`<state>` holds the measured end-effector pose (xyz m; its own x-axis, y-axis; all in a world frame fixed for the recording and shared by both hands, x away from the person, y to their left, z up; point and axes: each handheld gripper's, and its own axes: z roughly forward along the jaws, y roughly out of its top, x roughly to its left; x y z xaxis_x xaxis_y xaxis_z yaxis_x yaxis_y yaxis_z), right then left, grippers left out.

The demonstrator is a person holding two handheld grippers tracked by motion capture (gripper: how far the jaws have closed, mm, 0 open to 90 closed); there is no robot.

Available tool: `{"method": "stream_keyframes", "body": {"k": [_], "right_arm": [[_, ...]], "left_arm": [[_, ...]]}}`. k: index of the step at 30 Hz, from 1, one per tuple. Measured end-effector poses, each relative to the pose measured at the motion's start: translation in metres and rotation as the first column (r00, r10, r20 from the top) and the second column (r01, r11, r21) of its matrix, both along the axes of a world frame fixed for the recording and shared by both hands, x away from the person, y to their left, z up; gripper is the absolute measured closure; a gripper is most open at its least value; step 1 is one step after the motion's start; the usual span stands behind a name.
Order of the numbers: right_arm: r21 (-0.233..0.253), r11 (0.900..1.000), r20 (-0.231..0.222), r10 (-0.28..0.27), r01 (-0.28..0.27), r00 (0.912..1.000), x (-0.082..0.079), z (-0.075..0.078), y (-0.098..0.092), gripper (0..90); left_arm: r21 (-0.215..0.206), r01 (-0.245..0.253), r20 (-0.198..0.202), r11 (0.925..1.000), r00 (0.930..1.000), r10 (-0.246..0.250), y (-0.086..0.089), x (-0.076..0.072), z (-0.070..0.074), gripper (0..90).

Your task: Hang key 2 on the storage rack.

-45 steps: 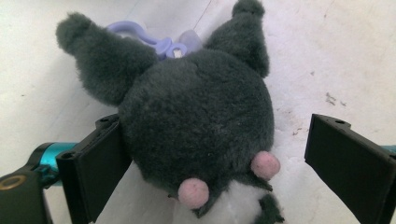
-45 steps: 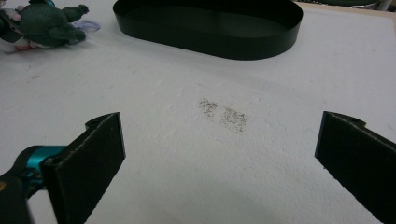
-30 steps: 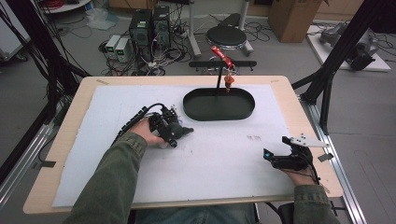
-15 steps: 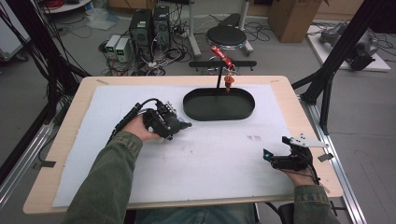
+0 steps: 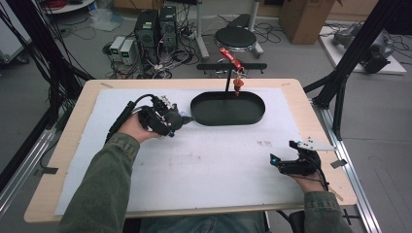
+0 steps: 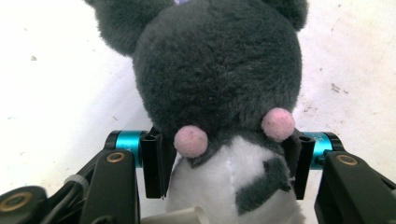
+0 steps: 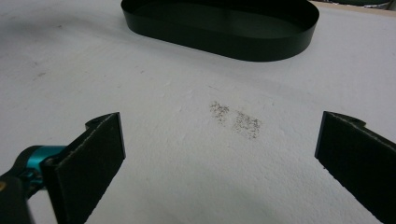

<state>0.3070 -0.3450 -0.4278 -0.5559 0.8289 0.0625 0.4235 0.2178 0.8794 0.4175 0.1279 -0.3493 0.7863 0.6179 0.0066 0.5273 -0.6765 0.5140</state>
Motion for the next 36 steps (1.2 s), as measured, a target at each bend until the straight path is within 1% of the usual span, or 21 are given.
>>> {"method": "stream_keyframes", "body": {"k": [5, 7, 8, 10, 14, 15, 17, 19, 20, 22, 23, 27, 28, 30, 32, 33, 36], "right_arm": [[0.001, 1.0, 0.002, 0.003, -0.003, 1.0, 0.002, 0.001, 0.003, 0.9], [0.004, 1.0, -0.001, 0.004, -0.004, 1.0, 0.002, 0.001, 0.004, 0.9], [0.004, 1.0, 0.002, 0.005, -0.005, 1.0, 0.003, 0.001, 0.005, 0.9], [0.006, 1.0, -0.005, 0.003, -0.003, 1.0, 0.003, 0.001, 0.006, 0.9], [-0.003, 1.0, -0.004, 0.013, -0.013, 0.9999, 0.004, 0.0, 0.008, 0.9], [-0.003, 1.0, -0.01, 0.012, -0.012, 0.9999, 0.003, 0.0, 0.009, 0.9], [-0.009, 1.0, -0.006, 0.014, -0.014, 0.9999, 0.004, -0.001, 0.009, 0.9], [-0.001, 1.0, -0.009, 0.013, -0.013, 0.9999, 0.004, -0.001, 0.009, 0.9], [-0.001, 1.0, -0.006, 0.016, -0.016, 0.9999, 0.004, -0.001, 0.008, 0.9], [-0.001, 1.0, -0.006, 0.017, -0.017, 0.9998, 0.005, -0.002, 0.008, 0.9], [0.002, 1.0, -0.007, 0.016, -0.016, 0.9999, 0.005, -0.002, 0.009, 0.9], [0.0, 1.0, -0.002, 0.023, -0.023, 0.9997, 0.005, -0.002, 0.01, 0.9], [-0.005, 1.0, -0.002, 0.026, -0.026, 0.9997, 0.005, -0.002, 0.01, 0.9], [0.003, 1.0, -0.01, 0.026, -0.026, 0.9996, 0.004, -0.002, 0.011, 0.9], [0.004, 0.999, -0.005, 0.038, -0.038, 0.9993, 0.005, -0.003, 0.011, 0.8], [0.005, 0.999, -0.008, 0.042, -0.042, 0.9991, 0.005, -0.003, 0.012, 0.9], [0.0, 0.999, -0.013, 0.051, -0.051, 0.9986, 0.005, -0.004, 0.013, 0.9]], "left_arm": [[-0.001, 0.003, 0.016, 1.0, 0.9999, -0.003, -0.001, 0.003, 0.014, 47.5], [-0.009, 0.005, 0.022, 1.0, 0.9998, -0.004, -0.002, 0.006, 0.021, 47.5], [-0.023, 0.001, 0.021, 0.9997, 0.9998, -0.001, -0.002, 0.007, 0.024, 47.5], [-0.038, 0.007, 0.009, 0.9993, 0.9999, -0.007, -0.003, 0.01, 0.028, 47.6], [-0.026, 0.018, -0.005, 0.9995, 0.9998, -0.018, -0.011, 0.019, 0.033, 47.6], [-0.025, 0.019, -0.003, 0.9995, 0.9998, -0.019, -0.012, 0.021, 0.035, 47.5], [-0.028, 0.016, -0.001, 0.9995, 0.9999, -0.016, -0.016, 0.025, 0.039, 47.6], [-0.033, 0.009, 0.007, 0.9994, 0.9999, -0.009, -0.019, 0.028, 0.043, 47.6], [-0.03, 0.009, 0.008, 0.9995, 0.9999, -0.009, -0.021, 0.029, 0.044, 47.6], [-0.007, -0.001, 0.017, 1.0, 0.9999, 0.001, -0.024, 0.033, 0.047, 47.6], [-0.007, -0.007, 0.017, 1.0, 0.9998, 0.007, -0.025, 0.036, 0.05, 47.7], [-0.04, -0.023, 0.014, 0.9989, 0.9996, 0.023, -0.025, 0.043, 0.058, 47.8], [-0.043, -0.025, 0.01, 0.9988, 0.9996, 0.026, -0.025, 0.045, 0.059, 47.8], [-0.048, -0.038, 0.006, 0.9981, 0.9992, 0.039, -0.024, 0.048, 0.061, 47.8], [-0.106, -0.053, -0.026, 0.993, 0.9984, 0.05, -0.022, 0.053, 0.063, 47.8], [-0.119, -0.061, -0.033, 0.991, 0.9978, 0.058, -0.022, 0.055, 0.063, 48.0], [-0.101, -0.057, -0.044, 0.9932, 0.9976, 0.053, -0.027, 0.061, 0.066, 48.5]]}}
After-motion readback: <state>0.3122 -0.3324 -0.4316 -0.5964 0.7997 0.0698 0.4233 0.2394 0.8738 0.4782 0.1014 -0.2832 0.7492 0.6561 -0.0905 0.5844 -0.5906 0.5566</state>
